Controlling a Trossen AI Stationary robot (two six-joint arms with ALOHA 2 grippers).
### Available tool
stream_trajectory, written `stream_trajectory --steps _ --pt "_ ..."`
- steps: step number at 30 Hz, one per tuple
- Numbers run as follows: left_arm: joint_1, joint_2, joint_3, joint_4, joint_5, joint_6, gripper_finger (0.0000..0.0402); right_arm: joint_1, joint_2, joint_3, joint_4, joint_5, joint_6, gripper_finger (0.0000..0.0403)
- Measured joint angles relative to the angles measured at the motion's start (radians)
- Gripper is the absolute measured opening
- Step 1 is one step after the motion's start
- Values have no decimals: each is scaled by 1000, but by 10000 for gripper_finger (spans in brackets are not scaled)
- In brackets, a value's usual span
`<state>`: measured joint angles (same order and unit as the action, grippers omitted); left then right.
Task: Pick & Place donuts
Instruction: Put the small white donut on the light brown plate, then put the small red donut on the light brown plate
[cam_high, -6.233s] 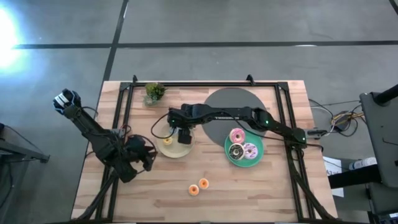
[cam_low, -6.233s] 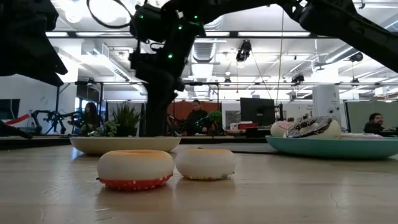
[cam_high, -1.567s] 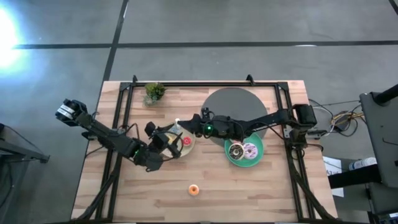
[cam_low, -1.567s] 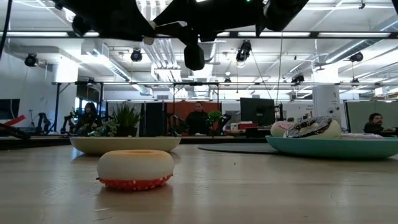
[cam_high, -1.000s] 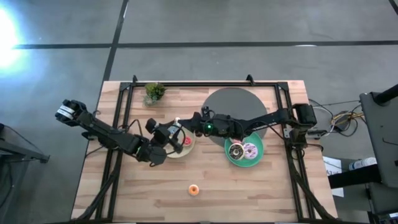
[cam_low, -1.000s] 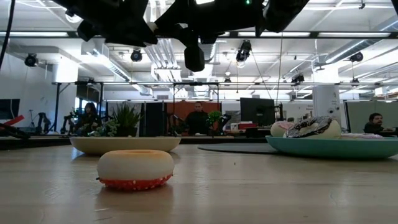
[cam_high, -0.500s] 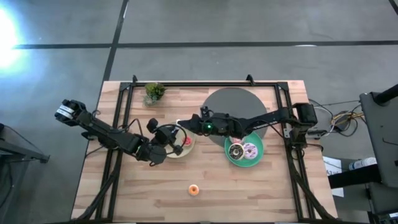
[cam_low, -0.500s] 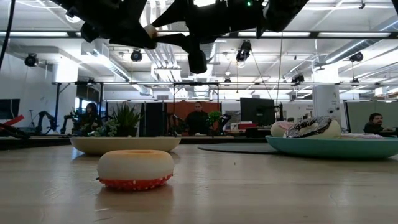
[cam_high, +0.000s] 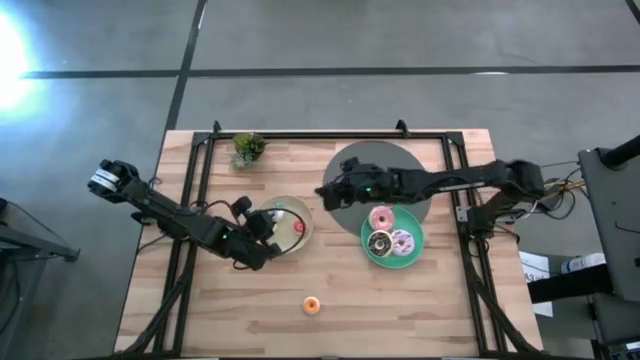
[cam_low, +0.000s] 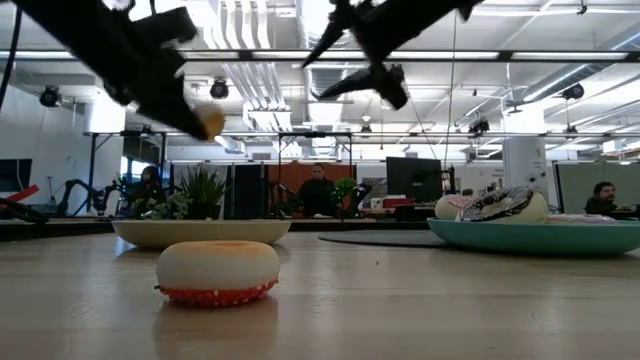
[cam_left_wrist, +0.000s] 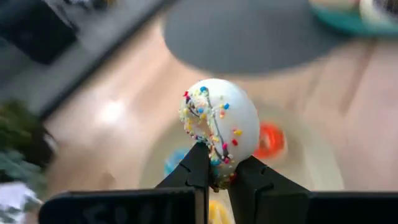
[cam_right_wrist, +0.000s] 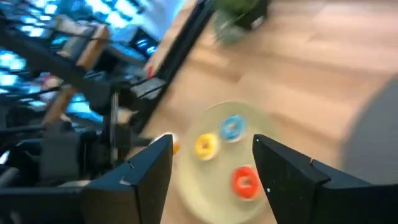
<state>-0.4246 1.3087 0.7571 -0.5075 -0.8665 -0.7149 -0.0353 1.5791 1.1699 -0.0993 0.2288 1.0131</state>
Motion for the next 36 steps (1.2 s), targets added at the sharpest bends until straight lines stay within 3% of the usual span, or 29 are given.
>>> stream_trajectory --steps 5,9,19,27,30,32,36 --pt "31 33 -65 56 317 93 20 -7 -103 -2 -88 108 -46 214" --pt "49 40 -71 59 343 73 39 -9 -136 -4 -85 172 -56 215" --pt "122 41 -71 53 496 26 117 -1 -107 -5 -85 156 -33 215" --pt "94 31 -28 49 627 25 128 9 -91 -6 -84 108 -27 215" --pt "64 20 -4 11 652 6 128 10 -94 -6 -85 24 -62 215" --pt "30 3 19 -23 635 -17 128 19 -93 -6 -102 -114 -97 215" --pt "-70 -45 62 -63 485 -67 124 92 -49 -10 -207 -326 -180 215"
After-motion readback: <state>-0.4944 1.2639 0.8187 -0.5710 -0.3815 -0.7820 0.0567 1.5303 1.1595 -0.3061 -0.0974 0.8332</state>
